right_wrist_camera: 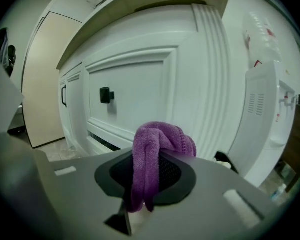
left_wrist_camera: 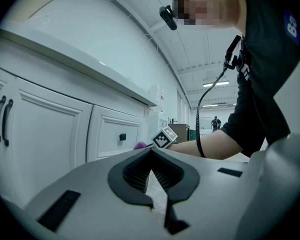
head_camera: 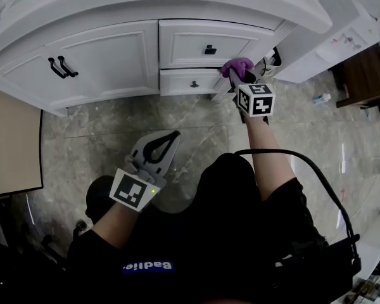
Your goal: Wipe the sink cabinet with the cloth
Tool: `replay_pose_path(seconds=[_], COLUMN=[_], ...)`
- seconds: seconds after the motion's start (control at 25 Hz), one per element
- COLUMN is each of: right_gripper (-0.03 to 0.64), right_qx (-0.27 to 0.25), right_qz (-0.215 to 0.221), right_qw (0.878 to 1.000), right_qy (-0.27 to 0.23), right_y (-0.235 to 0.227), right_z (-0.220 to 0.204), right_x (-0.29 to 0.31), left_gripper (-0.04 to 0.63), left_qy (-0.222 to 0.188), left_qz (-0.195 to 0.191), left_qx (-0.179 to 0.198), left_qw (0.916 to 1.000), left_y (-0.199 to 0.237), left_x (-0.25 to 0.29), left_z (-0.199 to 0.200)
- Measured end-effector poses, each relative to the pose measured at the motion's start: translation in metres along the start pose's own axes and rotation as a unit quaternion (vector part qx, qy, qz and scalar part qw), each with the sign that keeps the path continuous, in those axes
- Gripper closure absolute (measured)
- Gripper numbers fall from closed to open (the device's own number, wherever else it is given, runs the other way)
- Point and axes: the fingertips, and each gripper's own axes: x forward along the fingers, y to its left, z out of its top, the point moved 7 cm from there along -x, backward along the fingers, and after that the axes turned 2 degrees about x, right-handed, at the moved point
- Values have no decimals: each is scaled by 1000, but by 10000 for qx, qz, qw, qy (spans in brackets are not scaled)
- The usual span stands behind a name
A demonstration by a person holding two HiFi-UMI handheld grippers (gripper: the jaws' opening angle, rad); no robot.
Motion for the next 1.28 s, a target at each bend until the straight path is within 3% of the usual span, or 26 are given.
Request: replay_pose_path(seconds=[0.4, 0.56, 1.04, 1.28], right_gripper=[555, 555, 555, 555], right_qx=[-472, -608, -410, -108], right_qz=[1385, 1626, 2034, 2136], right_qw=[9892, 9848, 9782, 9768], right_qy=[-42, 46, -53, 92], right_y=[131, 165, 187, 177], right_z=[32, 42, 41, 60], right_x=[48, 60, 64, 10], left_gripper=[591, 591, 591, 591], left_qy=[-3, 15, 133, 226], left_qz=[126, 127, 149, 262], left_qx=[-84, -97, -74, -408], left_qw=[9999, 9999, 9998, 9986], left_y=[11, 12, 9, 13], left_x=[-10, -11, -5, -1], left_z=[1, -1, -4, 54])
